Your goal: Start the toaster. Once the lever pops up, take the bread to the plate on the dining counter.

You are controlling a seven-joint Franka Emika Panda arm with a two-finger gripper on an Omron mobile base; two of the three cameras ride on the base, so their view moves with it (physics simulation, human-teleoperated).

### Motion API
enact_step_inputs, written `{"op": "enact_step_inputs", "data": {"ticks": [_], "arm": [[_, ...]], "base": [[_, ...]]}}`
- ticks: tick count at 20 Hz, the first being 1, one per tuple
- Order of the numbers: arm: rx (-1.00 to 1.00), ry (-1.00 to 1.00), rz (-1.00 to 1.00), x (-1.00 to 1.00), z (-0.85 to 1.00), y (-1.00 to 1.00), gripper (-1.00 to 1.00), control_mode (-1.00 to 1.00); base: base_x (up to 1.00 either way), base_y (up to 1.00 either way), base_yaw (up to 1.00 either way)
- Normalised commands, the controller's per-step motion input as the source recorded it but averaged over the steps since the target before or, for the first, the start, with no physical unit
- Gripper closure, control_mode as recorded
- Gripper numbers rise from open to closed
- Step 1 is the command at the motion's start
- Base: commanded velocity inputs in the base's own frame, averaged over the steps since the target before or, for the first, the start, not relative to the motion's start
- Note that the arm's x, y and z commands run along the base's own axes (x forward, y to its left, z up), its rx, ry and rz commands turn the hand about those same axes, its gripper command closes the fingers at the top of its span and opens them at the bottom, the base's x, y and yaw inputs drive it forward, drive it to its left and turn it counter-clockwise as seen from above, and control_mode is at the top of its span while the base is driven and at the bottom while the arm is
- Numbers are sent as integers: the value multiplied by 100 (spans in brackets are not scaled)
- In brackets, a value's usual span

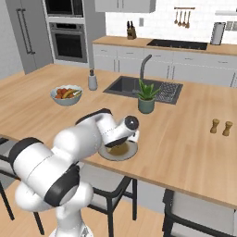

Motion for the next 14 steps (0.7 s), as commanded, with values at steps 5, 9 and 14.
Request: {"op": "enact_step_inputs", "data": {"ticks": [5,9,14], "arm": [[0,-1,0,-24,-18,0,-100,-100],[0,-1,0,-1,0,-29,-100,-100],[-4,0,1,1,0,-64,-100,-100]], "base": [[0,0,0],[0,0,0],[0,0,0]]}}
